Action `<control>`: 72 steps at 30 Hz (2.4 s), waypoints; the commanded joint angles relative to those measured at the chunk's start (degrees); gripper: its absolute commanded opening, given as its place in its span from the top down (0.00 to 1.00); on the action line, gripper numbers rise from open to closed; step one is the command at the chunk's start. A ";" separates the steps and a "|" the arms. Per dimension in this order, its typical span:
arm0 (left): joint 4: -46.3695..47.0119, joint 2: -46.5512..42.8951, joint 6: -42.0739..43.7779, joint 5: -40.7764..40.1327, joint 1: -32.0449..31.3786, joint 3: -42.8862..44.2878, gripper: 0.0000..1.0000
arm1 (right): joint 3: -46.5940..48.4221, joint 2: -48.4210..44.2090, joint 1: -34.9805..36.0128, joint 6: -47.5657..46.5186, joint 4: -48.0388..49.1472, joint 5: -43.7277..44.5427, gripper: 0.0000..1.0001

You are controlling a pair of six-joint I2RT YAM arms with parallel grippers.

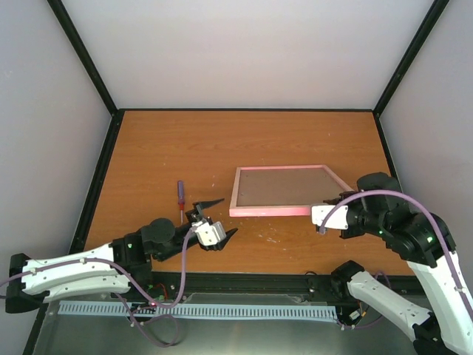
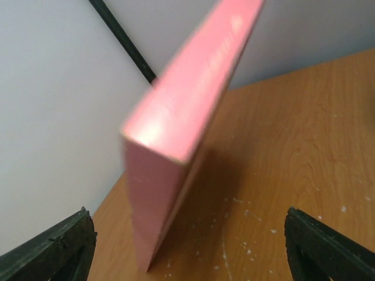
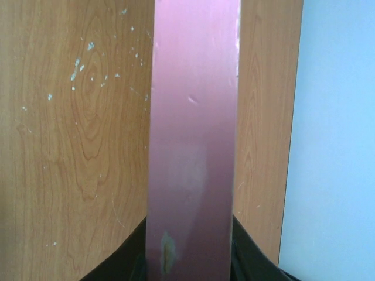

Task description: Take the photo out of the frame

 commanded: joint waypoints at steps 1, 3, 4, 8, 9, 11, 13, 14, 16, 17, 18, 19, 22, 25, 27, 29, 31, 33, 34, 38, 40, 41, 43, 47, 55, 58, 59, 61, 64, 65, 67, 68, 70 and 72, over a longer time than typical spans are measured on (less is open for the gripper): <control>2.49 0.13 -0.77 3.90 1.56 -1.37 0.15 | 5.27 -1.45 0.07 -0.21 1.99 -6.12 0.97; 2.83 0.60 -0.80 5.95 2.43 -1.34 0.18 | 5.64 -2.03 0.08 -0.47 1.47 -7.70 0.97; 3.15 0.72 -0.81 7.09 2.67 -1.24 0.21 | 5.71 -2.31 0.06 -0.56 1.31 -8.55 0.97; 4.48 1.57 -0.80 10.34 3.33 -0.96 0.33 | 5.52 -3.70 0.08 -0.73 0.26 -12.78 0.97; 4.81 1.62 -0.98 10.88 3.48 -0.95 0.36 | 5.41 -3.94 0.08 -0.66 0.07 -13.61 0.97; 5.48 1.55 -1.35 12.72 3.74 -0.80 0.41 | 5.17 -4.39 0.08 -0.20 0.00 -14.76 0.97; 5.82 1.50 -1.90 14.45 3.80 -0.34 0.46 | 4.80 -4.56 0.08 0.22 0.00 -15.42 0.97; 5.87 1.58 -2.07 15.13 3.80 0.08 0.49 | 4.53 -4.66 0.08 0.50 0.17 -15.58 0.97; 6.02 1.80 -2.58 16.26 3.80 0.83 0.54 | 3.95 -4.90 0.08 1.16 0.65 -15.69 0.97; 6.32 1.93 -2.57 16.67 3.80 1.03 0.57 | 3.95 -4.90 0.08 1.54 0.88 -15.83 0.97; 6.58 2.02 -2.47 16.76 3.80 1.14 0.58 | 4.08 -4.90 0.08 1.97 1.15 -15.97 0.97; 6.85 2.06 -2.32 16.85 3.82 1.22 0.61 | 4.37 -4.94 0.08 2.56 1.49 -16.22 0.97; 7.13 2.24 -1.87 16.91 3.89 1.65 0.73 | 5.50 -4.66 0.08 4.12 2.10 -17.03 0.97; 8.34 1.86 -1.50 16.78 3.98 1.81 0.85 | 6.52 -4.50 0.08 5.63 2.26 -17.10 0.97; 9.66 2.00 -1.26 15.83 4.04 2.12 0.97 | 7.05 -4.51 0.08 6.83 2.85 -17.01 0.95; 10.37 2.67 -1.31 15.05 4.32 3.12 0.99 | 8.08 -4.43 0.06 9.00 4.22 -16.65 0.74; 10.47 4.16 -2.21 14.45 5.12 5.13 0.99 | 10.97 -3.72 0.08 12.54 5.37 -16.57 0.56; 9.21 6.15 -4.51 15.69 7.19 8.43 0.99 | 14.67 -2.14 0.08 15.72 5.78 -16.60 0.45; 8.05 7.38 -6.13 16.85 8.86 10.41 0.99 | 16.37 -1.28 0.07 17.39 6.11 -16.53 0.42; 2.69 13.00 -13.52 22.95 17.69 19.58 0.99 | 21.65 1.80 0.08 23.08 8.70 -14.16 0.38; -0.02 16.02 -16.75 28.33 22.33 24.79 0.99 | 23.05 3.63 0.08 24.90 9.76 -11.70 0.37; -0.83 17.60 -18.50 30.82 24.78 26.85 0.99 | 23.93 4.70 0.08 25.90 9.98 -10.91 0.37; -2.26 20.98 -22.37 35.20 29.12 30.49 0.99 | 24.85 6.57 0.08 27.47 10.39 -9.61 0.37; -1.77 25.82 -31.99 45.81 38.06 34.22 0.99 | 23.85 7.88 0.08 29.22 13.34 -7.39 0.37; 7.34 35.35 -49.42 63.06 49.15 33.82 0.99 | 20.64 7.70 0.08 29.44 17.77 -3.55 0.38; 12.39 38.92 -53.75 66.83 49.20 33.03 0.99 | 19.79 7.47 0.08 29.37 18.89 -2.33 0.38; 14.06 40.43 -55.54 67.91 49.16 32.94 0.99 | 19.36 7.38 0.04 29.26 19.14 -2.07 0.38; 16.78 43.53 -58.54 69.50 49.15 32.89 0.99 | 18.67 7.22 0.09 29.11 19.42 -1.71 0.38; 19.79 48.71 -61.31 70.83 49.22 33.19 0.99 | 16.72 6.65 0.08 29.19 19.98 -1.03 0.37; 20.14 50.52 -61.71 70.76 49.24 33.49 0.99 | 15.59 6.41 0.08 29.34 20.30 -0.85 0.38; 20.91 54.85 -62.49 70.70 49.24 34.55 0.99 | 12.13 5.62 0.06 30.04 21.26 -0.57 0.38; 20.54 57.19 -62.72 70.52 49.34 35.64 0.99 | 9.94 5.06 0.13 30.71 21.90 -0.59 0.38; 19.00 63.28 -63.01 71.07 49.41 38.87 0.99 | 4.58 4.21 0.08 32.20 22.94 -0.83 0.38; 16.06 69.16 -62.95 71.51 49.45 43.62 0.99 | -1.31 3.66 -0.05 34.26 24.96 -0.68 0.39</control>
